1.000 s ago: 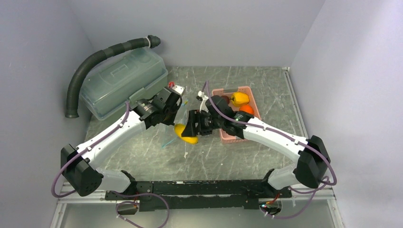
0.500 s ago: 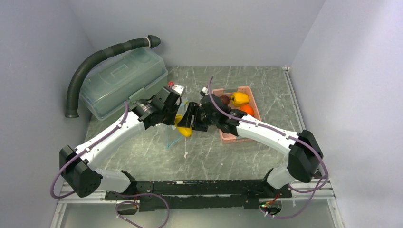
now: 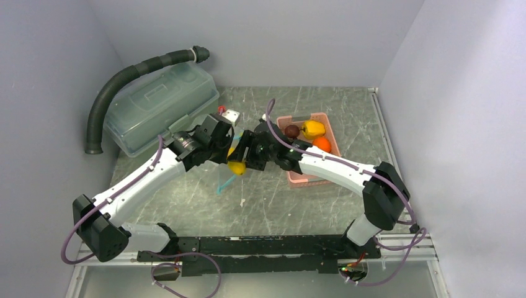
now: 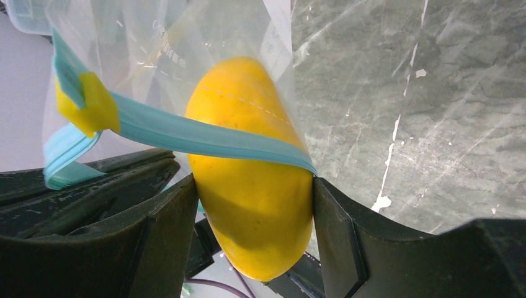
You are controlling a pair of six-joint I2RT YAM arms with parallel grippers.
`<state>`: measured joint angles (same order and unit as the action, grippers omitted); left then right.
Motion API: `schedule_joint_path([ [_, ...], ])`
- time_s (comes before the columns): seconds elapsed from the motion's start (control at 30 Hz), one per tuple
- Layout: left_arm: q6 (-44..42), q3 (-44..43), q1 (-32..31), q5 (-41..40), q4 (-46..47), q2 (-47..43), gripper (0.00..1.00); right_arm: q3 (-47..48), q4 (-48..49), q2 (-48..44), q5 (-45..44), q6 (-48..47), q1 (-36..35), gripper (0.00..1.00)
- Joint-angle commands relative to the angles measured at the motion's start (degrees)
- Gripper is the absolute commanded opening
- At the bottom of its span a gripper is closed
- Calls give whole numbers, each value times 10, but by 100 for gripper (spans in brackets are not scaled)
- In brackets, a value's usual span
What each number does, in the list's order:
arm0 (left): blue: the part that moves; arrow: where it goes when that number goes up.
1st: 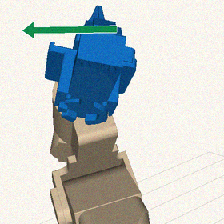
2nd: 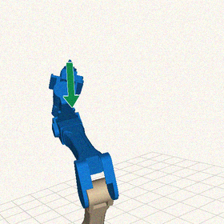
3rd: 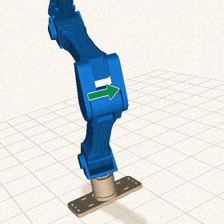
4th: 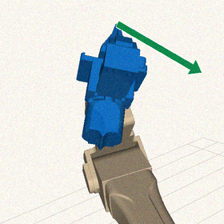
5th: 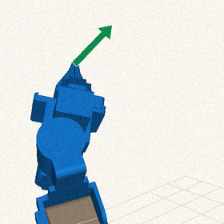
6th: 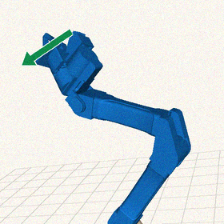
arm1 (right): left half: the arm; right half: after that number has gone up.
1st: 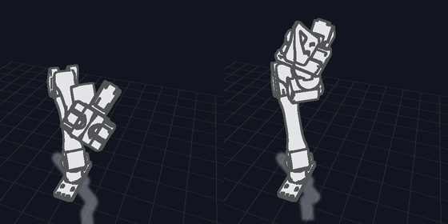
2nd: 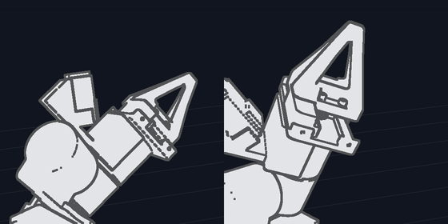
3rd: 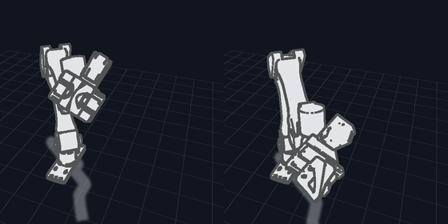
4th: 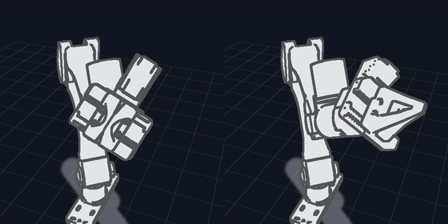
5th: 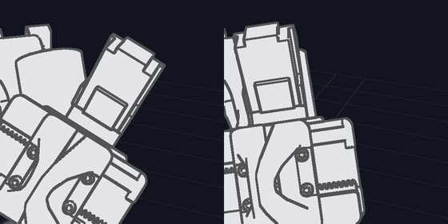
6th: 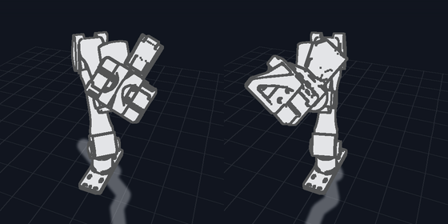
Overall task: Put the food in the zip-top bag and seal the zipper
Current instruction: Place the fake fruit in the zipper food storage bag, then pick up the fake fruit from the bin.
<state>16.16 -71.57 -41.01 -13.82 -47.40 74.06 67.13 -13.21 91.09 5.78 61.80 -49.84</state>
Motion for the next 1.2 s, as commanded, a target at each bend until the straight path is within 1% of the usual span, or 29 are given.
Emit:
schedule_joint_path([
  [0.0,-1,-2,-1,9,18,-11,0,35,33,0,-18,12,-2,57],
  [0.1,-1,-1,-1,8,19,-11,0,34,41,-2,-18,15,-2,60],
  [0.23,-1,-2,-1,7,17,-9,0,34,43,-3,-15,15,-2,67],
  [0.37,-1,-3,-1,7,17,-8,0,29,43,-11,-19,15,-3,78],
  [0.43,-1,-2,-1,7,17,-8,0,25,47,-15,-21,17,-2,81],
  [0.77,1,0,-1,-3,16,-6,0,11,43,-35,-22,10,-3,82],
  [1.0,4,-2,-1,-11,12,0,0,-1,11,-72,-22,-38,-3,82],
  [1.17,6,-3,-1,-19,8,3,0,-23,-14,-126,-33,-74,-3,81],
])
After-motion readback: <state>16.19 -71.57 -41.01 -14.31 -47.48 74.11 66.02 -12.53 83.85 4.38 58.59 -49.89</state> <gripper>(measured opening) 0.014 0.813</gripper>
